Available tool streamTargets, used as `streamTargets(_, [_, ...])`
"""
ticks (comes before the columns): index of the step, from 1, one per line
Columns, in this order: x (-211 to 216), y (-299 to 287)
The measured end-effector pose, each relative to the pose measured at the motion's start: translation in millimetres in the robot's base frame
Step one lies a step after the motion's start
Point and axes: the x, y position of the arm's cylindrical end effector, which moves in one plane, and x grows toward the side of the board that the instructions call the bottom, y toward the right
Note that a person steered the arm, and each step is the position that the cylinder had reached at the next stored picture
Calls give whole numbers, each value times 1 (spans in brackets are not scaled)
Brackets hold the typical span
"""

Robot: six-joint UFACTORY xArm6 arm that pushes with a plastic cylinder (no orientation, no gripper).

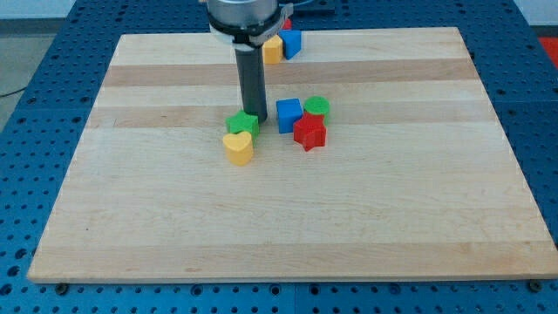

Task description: Push the yellow heart to the bottom left

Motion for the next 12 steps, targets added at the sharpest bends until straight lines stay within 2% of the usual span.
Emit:
streamTargets(4, [108, 4])
streamTargets(7, [110, -20])
streamTargets(9, [94, -21])
streamTargets(12, [81, -73])
